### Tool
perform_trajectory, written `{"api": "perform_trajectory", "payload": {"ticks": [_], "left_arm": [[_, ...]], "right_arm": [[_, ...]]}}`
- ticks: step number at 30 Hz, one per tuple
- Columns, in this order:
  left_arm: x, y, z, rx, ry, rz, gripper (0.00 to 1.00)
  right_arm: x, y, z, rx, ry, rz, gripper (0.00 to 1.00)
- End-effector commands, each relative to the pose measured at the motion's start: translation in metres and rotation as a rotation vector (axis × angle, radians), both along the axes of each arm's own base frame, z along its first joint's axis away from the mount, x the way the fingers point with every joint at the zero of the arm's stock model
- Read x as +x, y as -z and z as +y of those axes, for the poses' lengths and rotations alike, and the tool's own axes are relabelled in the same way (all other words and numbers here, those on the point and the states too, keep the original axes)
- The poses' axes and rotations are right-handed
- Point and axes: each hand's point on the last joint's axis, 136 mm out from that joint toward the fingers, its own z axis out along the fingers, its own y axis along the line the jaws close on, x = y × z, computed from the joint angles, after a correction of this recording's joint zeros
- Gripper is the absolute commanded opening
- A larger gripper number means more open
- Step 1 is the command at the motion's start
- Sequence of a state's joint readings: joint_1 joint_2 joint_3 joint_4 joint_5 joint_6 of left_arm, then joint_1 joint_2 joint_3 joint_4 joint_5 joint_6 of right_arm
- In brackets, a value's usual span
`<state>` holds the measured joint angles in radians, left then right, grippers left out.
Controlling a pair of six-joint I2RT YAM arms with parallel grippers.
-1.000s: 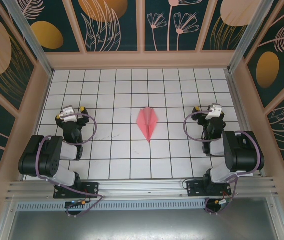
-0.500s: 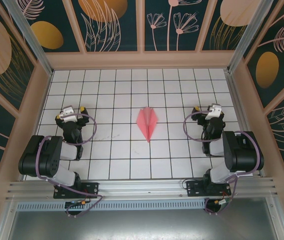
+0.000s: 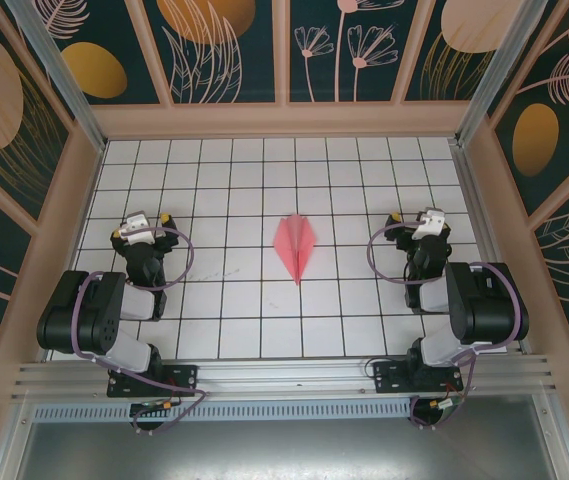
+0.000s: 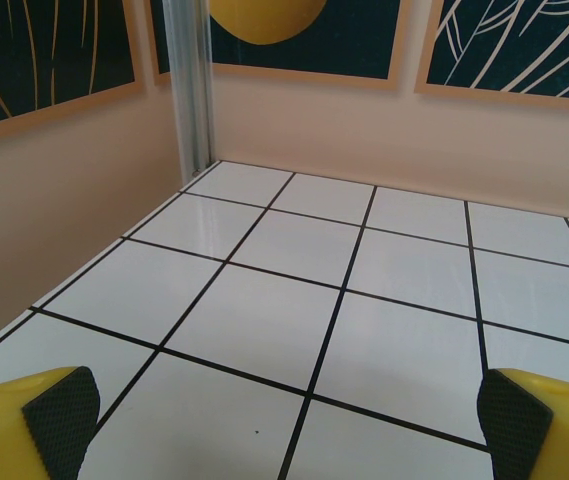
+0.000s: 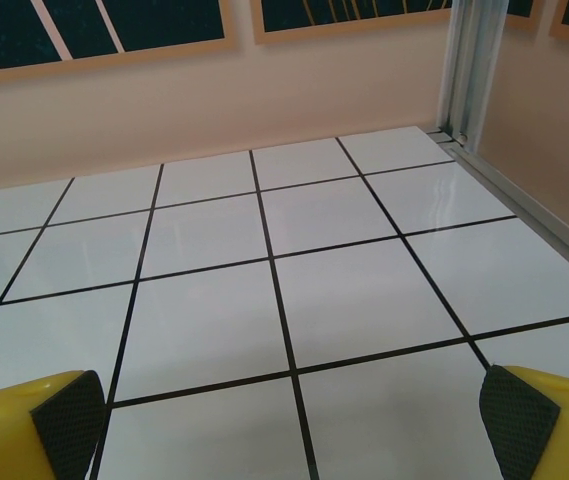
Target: Fold a paper plane with a square sheet of paper (pick it up from the middle)
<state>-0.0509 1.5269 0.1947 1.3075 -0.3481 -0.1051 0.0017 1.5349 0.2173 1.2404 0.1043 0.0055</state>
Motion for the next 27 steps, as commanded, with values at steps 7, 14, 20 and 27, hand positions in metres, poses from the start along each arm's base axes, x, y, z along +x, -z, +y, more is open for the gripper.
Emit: {"api": "perform_trajectory", "payload": {"ticks": [7, 14, 20, 27], "left_arm": [[0.0039, -0.0124, 0.0013, -0.008, -0.002, -0.046, 0.99], [0.0041, -0.0126, 0.0016, -0.008, -0.003, -0.047, 0.99], [0.0038, -0.0124, 0.0015, -0.008, -0.002, -0.046, 0.99], [0.0039, -0.0126, 0.0017, -0.008, -0.003, -0.046, 0.99]], "right_arm": [[-0.0006, -0.0078, 0.0002, 0.004, 0.007, -0.040, 0.99], [-0.0004, -0.0078, 0.0003, 0.004, 0.007, -0.040, 0.99], [-0.0004, -0.0077, 0.0005, 0.004, 0.006, -0.039, 0.99], [0.0032, -0.0052, 0.0017, 0.024, -0.032, -0.023, 0.99]]}}
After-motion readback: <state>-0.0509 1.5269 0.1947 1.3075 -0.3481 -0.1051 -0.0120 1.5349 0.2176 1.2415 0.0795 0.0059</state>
